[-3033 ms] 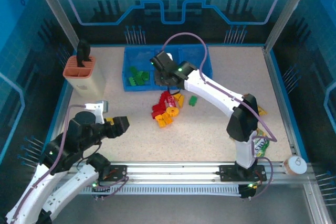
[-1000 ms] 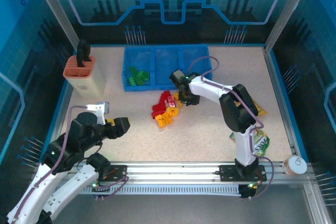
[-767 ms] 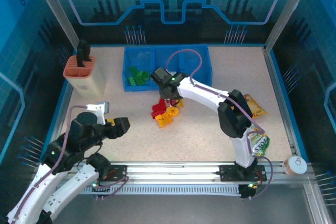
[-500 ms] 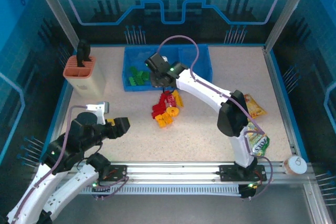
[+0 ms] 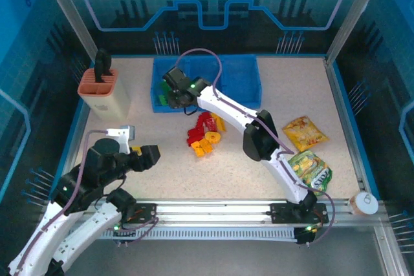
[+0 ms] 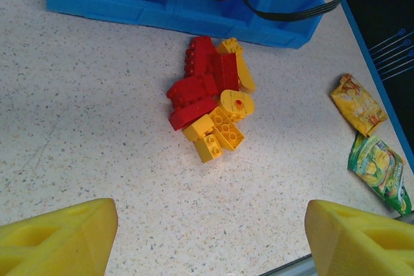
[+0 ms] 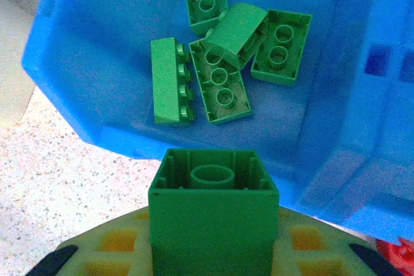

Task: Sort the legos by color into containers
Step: Place the lego in the container.

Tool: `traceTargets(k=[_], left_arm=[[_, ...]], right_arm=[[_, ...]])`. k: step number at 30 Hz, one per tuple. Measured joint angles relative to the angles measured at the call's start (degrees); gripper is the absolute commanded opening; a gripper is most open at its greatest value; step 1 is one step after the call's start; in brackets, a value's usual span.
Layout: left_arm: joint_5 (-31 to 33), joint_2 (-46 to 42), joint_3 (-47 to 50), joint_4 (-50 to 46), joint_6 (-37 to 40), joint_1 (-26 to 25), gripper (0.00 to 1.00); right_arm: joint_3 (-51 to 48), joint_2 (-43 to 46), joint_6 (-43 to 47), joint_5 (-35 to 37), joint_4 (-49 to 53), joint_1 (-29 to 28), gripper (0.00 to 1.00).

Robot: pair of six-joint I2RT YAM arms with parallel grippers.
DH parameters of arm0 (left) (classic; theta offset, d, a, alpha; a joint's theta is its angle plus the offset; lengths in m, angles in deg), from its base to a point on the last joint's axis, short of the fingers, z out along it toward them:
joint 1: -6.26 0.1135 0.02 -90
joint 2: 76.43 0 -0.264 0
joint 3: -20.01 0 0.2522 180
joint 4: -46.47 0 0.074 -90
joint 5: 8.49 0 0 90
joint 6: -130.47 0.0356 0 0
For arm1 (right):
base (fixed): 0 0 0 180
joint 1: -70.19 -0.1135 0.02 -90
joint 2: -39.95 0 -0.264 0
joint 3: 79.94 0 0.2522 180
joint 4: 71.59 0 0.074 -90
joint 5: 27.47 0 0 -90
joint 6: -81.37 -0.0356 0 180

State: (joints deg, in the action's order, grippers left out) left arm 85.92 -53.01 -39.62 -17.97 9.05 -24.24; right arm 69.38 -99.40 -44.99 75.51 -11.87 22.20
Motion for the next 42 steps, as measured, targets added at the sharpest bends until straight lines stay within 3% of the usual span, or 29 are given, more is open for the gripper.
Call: traceTargets(k=[19,23,25,32,37,42], left_arm=[[-0.37,-1.05,0.42,0.57,0.0,-0.07,0.77],[-0.39,-1.05,0.42,0.61,0.02,-0.04,0.77],[-0.39,-1.05,0.42,0.7,0.0,-0.04,0.77],[-0.37,-1.05,0.42,1.03,0.02,-0.04,0.77],[-0.37,-1.05,0.42,1.01,0.02,-0.04,0.77],[-0.39,-0.37,0.42,1.03,0.02,-0.07,0.76]], right_arm=[[12.09,-9.94,-1.11,0.22,-4.7,0.0,0.35],[12.09,-10.75,-1.44,0.2,-4.68,0.02,0.45],[12.09,-10.78,-1.36,0.22,-4.7,0.02,0.56],[12.09,-10.75,-1.49,0.28,-5.16,-0.02,0.62],[10.16,-8.74,-1.46,0.48,-5.35,-0.13,0.62],[-2.73,3.17,-0.66,1.36,-7.32,-0.83,0.63]])
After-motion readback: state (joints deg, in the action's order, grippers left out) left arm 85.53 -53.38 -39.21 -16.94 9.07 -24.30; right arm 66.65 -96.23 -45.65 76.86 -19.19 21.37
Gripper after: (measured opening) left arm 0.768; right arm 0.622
